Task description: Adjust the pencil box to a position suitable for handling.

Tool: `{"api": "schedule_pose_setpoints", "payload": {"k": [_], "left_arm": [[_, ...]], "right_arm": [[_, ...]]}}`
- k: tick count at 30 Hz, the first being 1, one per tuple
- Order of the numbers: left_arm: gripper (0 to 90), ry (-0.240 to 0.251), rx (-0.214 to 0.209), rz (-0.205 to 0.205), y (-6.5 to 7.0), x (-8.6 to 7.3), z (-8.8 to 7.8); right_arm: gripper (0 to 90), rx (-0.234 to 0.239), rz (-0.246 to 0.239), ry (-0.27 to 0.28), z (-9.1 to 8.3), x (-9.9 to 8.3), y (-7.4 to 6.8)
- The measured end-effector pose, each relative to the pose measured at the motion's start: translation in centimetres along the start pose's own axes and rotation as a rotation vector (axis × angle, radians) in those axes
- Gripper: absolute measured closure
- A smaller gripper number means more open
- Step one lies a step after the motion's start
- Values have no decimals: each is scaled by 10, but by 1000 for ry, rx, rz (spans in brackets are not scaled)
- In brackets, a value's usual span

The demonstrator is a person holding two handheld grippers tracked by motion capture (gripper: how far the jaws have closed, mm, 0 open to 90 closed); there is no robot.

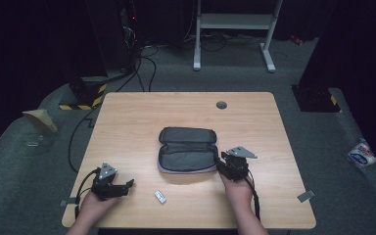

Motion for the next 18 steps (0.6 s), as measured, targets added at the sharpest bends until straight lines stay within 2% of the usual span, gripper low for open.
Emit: {"api": "schedule_pose_setpoints", "payload": {"k": [2, 6, 9, 11, 12, 15, 18], "left_arm": [[149, 0, 2, -1, 0, 0, 0], [151, 1, 5, -1, 0, 0, 0], [153, 1, 8, 3, 0, 0, -1], [152, 2, 10, -1, 0, 0, -1], [153, 2, 10, -1, 0, 0, -1], [157, 5, 13, -4, 1, 0, -1], [175, 8, 21, -3, 0, 0, -1]], "right_arm": [[587, -1, -6, 12, -2, 2, 3], [495, -41, -6, 28, -14, 1, 24], [448, -68, -18, -1, -20, -11, 45], [414, -109, -46, -29, -29, -25, 67], [414, -109, -46, -29, -29, -25, 67], [358, -134, -61, -66, -41, -44, 86], [339, -143, -60, -93, -49, -54, 91]]}}
Point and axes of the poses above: each handheld gripper's, and its own axes: z roughly forward along the jaws, x roughly out of its top, y roughly to its right, the point moved 9 cm from there along z, roughly forward along the jaws, and after that the axes turned 3 degrees about y, right-handed, at the moved point
